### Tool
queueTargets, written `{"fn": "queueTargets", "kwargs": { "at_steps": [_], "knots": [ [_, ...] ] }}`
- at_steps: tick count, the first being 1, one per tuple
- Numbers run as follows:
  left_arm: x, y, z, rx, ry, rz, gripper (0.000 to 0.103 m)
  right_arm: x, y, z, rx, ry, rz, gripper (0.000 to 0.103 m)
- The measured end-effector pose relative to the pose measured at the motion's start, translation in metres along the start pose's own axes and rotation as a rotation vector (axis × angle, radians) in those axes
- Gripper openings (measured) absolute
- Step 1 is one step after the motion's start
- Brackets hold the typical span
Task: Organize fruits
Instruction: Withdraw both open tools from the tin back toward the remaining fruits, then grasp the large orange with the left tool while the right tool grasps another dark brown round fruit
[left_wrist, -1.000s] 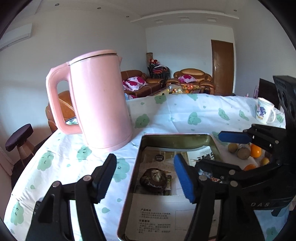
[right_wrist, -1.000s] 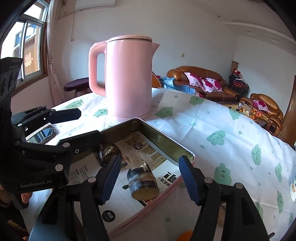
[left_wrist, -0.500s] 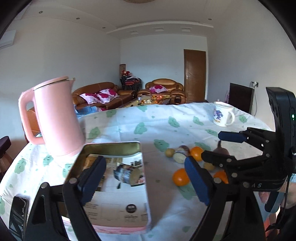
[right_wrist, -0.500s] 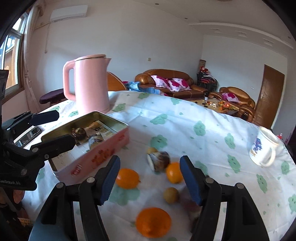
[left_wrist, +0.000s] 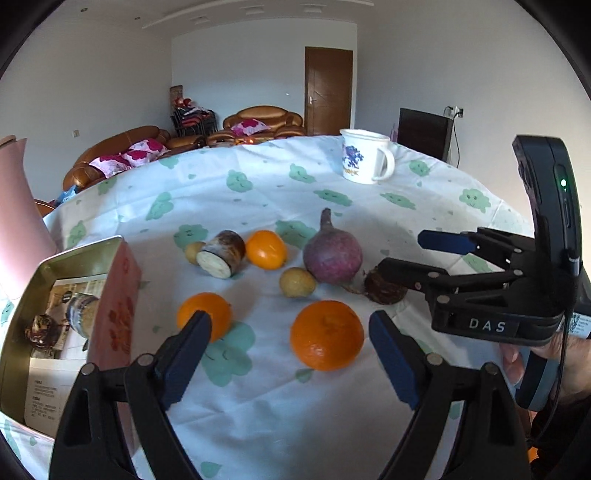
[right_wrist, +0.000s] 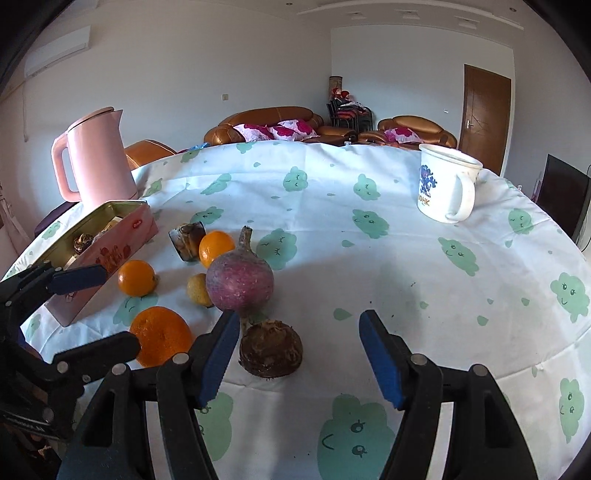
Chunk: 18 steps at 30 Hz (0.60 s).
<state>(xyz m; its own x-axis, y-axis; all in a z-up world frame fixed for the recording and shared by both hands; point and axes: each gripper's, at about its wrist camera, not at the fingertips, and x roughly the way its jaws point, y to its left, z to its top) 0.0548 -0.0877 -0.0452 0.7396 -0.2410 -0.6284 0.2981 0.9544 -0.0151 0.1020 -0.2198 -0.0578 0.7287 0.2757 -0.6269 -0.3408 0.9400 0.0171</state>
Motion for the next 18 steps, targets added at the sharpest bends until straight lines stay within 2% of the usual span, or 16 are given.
{"fn": "queueTargets", "kwargs": {
  "at_steps": [7, 10, 12, 14, 18],
  "knots": [
    [0.021, -0.004, 0.001, -0.022, 0.091, -0.067, 0.088, 0.007, 0.003, -0.004, -0.021, 0.044, 0.042, 0.068],
    [0.022, -0.001, -0.001, -0.043, 0.095, -0.079, 0.086, 0.011, 0.002, -0.004, -0.017, 0.066, 0.054, 0.065],
    [0.023, 0.0, -0.001, -0.054, 0.104, -0.079, 0.08, 0.015, 0.001, -0.003, -0.013, 0.088, 0.062, 0.056],
    [0.026, 0.001, -0.002, -0.059, 0.118, -0.088, 0.073, 0.017, 0.002, -0.003, -0.016, 0.101, 0.074, 0.054],
    [0.032, 0.003, -0.001, -0.073, 0.148, -0.114, 0.068, 0.025, 0.008, -0.004, -0.052, 0.143, 0.089, 0.053]
  ]
}}
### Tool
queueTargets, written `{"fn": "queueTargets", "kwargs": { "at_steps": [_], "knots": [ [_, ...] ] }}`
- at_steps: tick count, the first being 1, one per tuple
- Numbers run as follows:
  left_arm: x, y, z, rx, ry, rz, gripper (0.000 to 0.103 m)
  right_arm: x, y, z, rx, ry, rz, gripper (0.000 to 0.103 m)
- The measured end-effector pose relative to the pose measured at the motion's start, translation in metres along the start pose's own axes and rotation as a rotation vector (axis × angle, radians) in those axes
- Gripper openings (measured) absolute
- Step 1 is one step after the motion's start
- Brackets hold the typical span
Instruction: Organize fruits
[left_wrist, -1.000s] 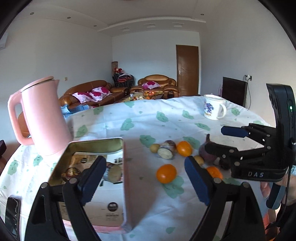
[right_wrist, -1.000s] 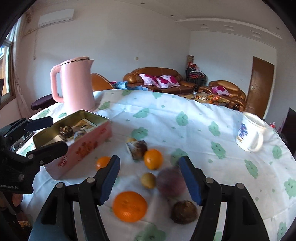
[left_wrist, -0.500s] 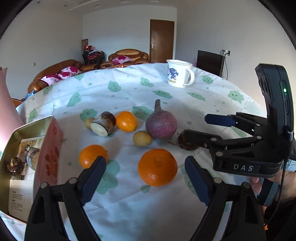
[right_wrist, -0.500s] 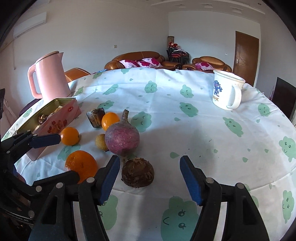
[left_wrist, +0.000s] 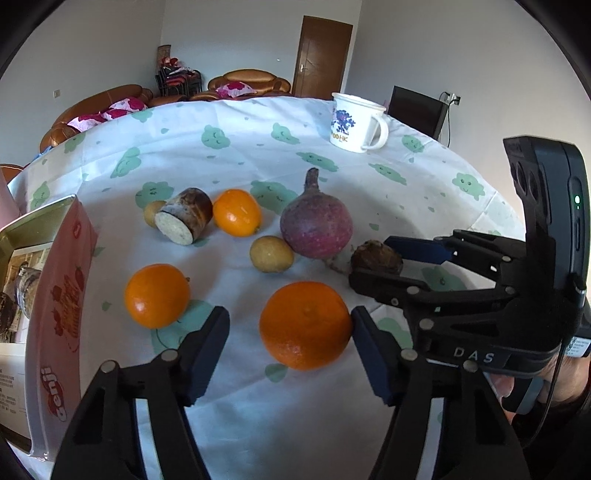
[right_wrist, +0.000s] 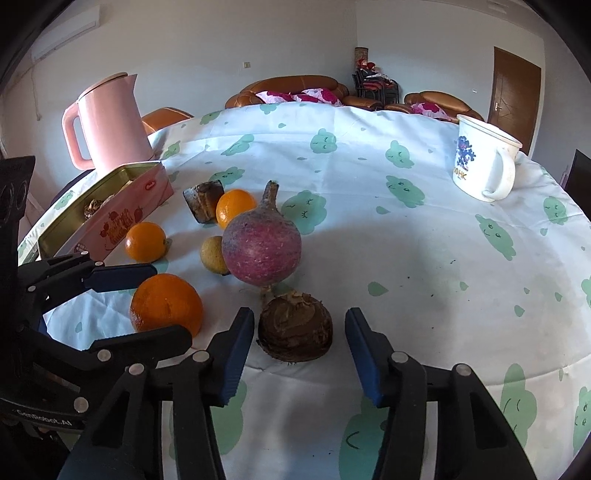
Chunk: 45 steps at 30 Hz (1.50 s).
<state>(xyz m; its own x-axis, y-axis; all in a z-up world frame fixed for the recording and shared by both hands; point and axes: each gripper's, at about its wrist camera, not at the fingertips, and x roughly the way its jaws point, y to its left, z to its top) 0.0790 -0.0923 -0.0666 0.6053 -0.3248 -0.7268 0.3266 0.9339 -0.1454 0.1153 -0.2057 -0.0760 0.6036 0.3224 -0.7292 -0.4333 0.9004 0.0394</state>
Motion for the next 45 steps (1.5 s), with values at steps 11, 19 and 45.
{"fn": "queueTargets", "kwargs": {
  "at_steps": [11, 19, 45],
  "knots": [
    [-0.002, 0.003, -0.001, -0.023, -0.017, -0.049, 0.05, -0.001, 0.004, -0.001, -0.023, -0.008, 0.004, 0.042],
    [-0.011, 0.006, -0.003, -0.033, -0.065, -0.043, 0.05, -0.013, 0.005, -0.004, -0.023, -0.076, 0.03, 0.042],
    [-0.037, 0.009, -0.008, -0.047, -0.227, 0.006, 0.05, -0.038, 0.01, -0.012, -0.06, -0.238, 0.065, 0.042]
  ]
}}
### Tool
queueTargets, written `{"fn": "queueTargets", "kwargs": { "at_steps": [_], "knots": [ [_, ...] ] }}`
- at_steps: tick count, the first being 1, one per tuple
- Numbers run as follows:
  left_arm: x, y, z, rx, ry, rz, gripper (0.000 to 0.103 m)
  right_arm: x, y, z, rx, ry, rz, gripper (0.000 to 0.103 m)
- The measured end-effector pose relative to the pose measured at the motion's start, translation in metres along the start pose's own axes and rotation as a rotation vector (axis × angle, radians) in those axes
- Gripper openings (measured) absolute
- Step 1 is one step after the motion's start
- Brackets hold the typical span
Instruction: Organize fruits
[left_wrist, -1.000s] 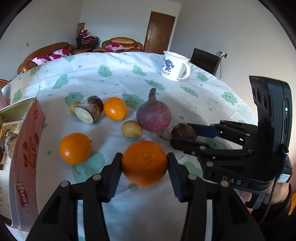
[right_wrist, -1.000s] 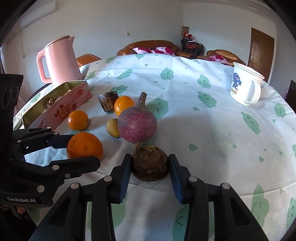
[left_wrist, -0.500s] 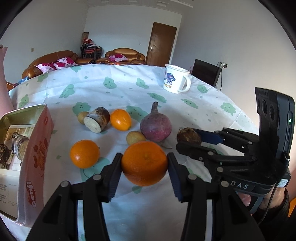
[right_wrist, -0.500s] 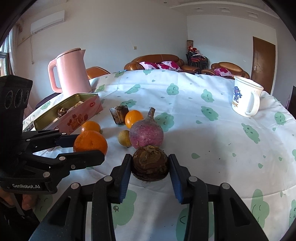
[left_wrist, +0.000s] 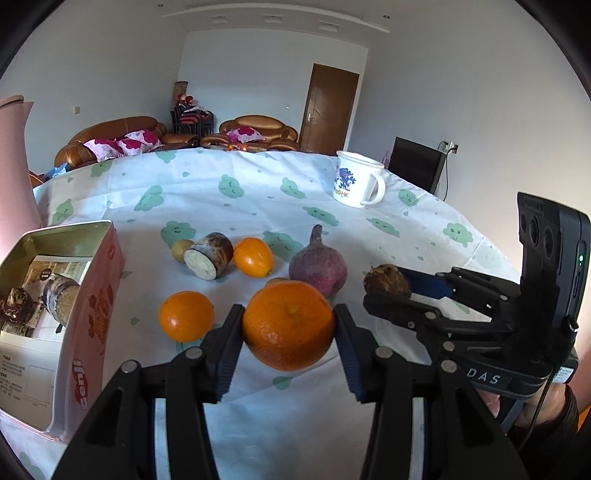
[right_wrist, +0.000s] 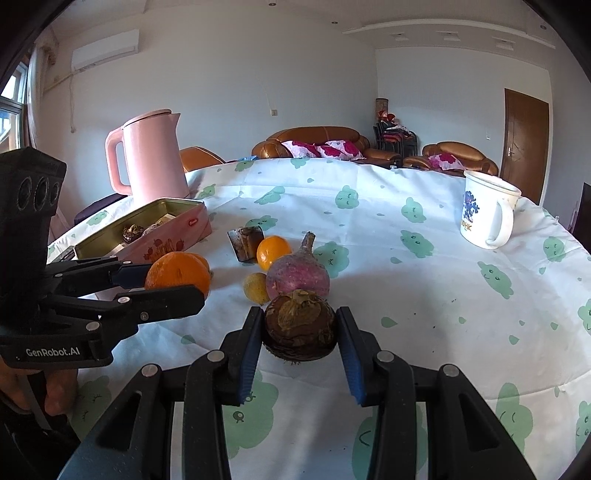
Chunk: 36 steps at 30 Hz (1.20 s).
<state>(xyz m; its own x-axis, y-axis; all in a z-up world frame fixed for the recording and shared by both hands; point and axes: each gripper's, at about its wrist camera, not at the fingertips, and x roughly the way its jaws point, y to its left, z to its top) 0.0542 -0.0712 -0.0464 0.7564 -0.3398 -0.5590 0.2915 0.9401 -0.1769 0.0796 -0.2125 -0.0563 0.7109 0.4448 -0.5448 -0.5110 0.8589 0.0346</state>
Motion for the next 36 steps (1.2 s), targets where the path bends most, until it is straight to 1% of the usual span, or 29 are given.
{"fn": "queueTargets", "kwargs": {
  "at_steps": [21, 36],
  "knots": [
    [-0.015, -0.003, -0.002, 0.011, -0.074, 0.031, 0.05, -0.014, 0.006, -0.003, -0.037, -0.081, 0.0, 0.042],
    [-0.024, -0.01, -0.004, 0.047, -0.134, 0.071, 0.05, -0.021, 0.009, -0.005, -0.055, -0.125, -0.002, 0.042]
  ]
}}
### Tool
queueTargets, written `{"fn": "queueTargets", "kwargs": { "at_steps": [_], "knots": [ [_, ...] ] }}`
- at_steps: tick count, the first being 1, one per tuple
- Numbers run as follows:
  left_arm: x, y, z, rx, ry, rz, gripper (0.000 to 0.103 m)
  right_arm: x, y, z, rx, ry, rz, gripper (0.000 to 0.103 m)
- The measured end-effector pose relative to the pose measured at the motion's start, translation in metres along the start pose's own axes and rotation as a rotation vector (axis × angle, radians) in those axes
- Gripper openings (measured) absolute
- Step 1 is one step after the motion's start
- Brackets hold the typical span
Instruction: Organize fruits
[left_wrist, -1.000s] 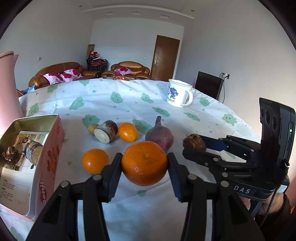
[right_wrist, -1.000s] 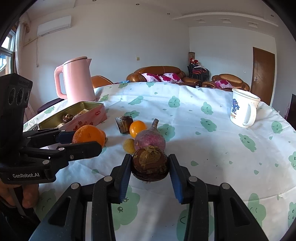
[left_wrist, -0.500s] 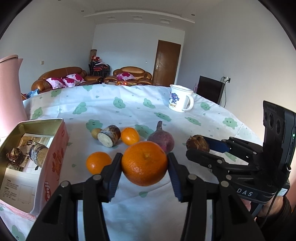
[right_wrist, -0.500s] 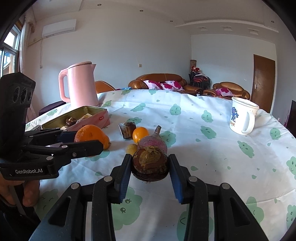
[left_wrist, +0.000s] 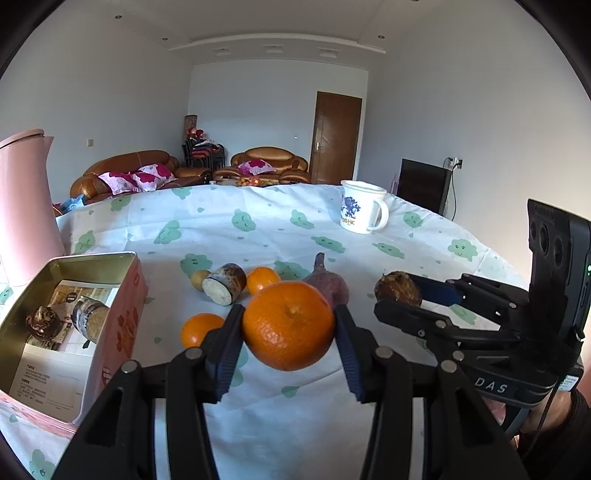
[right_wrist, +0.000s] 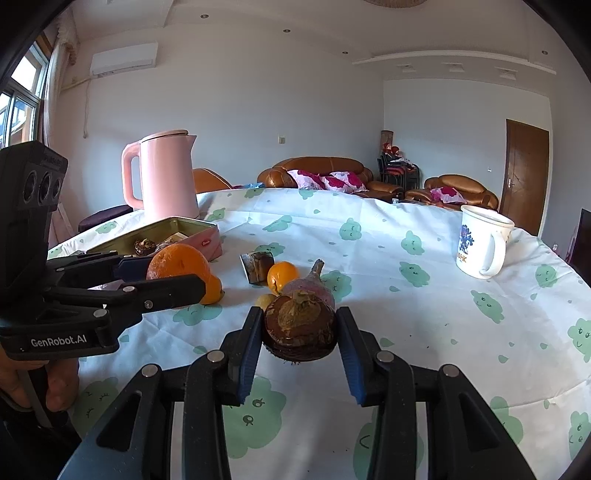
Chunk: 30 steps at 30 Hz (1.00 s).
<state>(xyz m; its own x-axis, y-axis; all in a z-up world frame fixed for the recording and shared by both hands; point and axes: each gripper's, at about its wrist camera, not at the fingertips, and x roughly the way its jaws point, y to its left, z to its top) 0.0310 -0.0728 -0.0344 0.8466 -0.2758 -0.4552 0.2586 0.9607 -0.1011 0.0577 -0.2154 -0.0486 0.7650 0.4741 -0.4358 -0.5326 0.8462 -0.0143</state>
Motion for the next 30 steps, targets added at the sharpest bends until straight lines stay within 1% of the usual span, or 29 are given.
{"fn": "queueTargets", "kwargs": {
  "at_steps": [30],
  "knots": [
    [-0.015, -0.01, -0.002, 0.04, -0.088, 0.026, 0.05, -0.016, 0.006, -0.003, -0.038, -0.102, 0.006, 0.042]
  ]
}}
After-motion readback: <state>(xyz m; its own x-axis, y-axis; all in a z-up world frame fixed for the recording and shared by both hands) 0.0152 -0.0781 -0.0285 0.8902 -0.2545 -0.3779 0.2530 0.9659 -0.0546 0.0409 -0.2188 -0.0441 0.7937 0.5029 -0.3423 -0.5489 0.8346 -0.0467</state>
